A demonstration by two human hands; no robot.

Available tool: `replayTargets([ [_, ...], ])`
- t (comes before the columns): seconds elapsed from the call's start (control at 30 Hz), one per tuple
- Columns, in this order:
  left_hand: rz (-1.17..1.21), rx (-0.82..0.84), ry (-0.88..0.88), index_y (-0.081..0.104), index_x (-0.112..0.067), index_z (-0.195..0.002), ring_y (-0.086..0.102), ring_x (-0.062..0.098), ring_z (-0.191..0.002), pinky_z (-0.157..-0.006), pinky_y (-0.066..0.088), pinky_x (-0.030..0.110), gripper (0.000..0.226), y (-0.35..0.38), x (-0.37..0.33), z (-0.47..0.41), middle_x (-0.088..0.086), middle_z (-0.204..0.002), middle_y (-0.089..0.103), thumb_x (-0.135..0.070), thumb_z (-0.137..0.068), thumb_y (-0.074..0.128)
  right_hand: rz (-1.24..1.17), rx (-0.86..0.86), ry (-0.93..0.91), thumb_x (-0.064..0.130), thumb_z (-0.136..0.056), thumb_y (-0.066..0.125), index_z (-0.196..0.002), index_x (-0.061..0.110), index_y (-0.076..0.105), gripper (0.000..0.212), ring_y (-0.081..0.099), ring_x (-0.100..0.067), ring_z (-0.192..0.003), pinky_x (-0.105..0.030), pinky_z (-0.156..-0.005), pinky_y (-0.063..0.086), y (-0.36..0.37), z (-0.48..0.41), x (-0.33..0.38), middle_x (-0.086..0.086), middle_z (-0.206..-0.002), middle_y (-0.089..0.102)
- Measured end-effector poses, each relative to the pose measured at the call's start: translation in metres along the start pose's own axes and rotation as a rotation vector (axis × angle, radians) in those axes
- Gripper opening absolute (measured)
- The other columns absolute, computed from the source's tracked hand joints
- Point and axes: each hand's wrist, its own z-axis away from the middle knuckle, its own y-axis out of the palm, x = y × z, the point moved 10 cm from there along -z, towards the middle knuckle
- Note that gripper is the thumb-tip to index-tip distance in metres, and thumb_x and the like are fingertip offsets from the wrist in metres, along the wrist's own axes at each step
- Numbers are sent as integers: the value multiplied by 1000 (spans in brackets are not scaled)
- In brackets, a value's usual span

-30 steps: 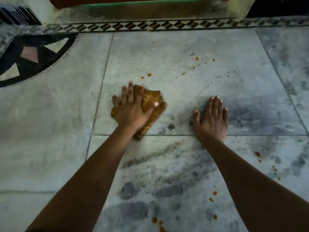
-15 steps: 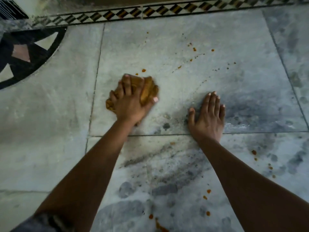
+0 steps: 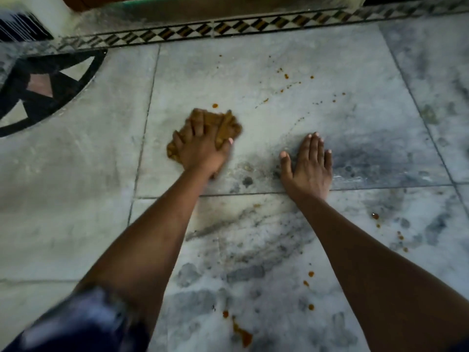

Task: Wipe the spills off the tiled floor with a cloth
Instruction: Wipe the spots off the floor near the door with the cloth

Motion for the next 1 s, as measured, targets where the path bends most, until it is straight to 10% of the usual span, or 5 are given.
replayTargets([
  [0.1,-52,-30,142,22,-38,-146,12,30,-144,-113,5,53,77,4,21,56,-2,-160,1,-71,-78,13,3,-22,-28,53,-88,14,-149,5,9,78,8,-24,-145,-36,-117,4,-9,-7,-15,-12,-157,11],
  [0.43,67,-27,-234,13,-30,-149,-1,32,-145,-112,1,61,71,-15,70,-79,9,-159,-1,-67,-89,22,73,-28,60,54,-86,16,-149,6,5,80,4,-23,-146,-36,-117,-2,-7,-28,-46,-12,-158,6],
  [0.73,-21,-49,376,23,-35,-147,5,24,-146,-114,3,51,68,-2,-33,0,5,-159,5,-65,-86,20,71,-11,76,52,-87,20,-149,6,7,78,5,-23,-146,-36,-118,0,-12,-28,-45,-12,-158,7],
  [1.0,18,-15,-82,14,-33,-149,-3,26,-146,-114,-1,55,62,-19,26,-113,5,-160,-3,-58,-94,26,82,-12,68,53,-89,19,-150,8,4,77,1,-21,-146,-34,-117,-3,-10,-25,-44,-10,-158,4],
])
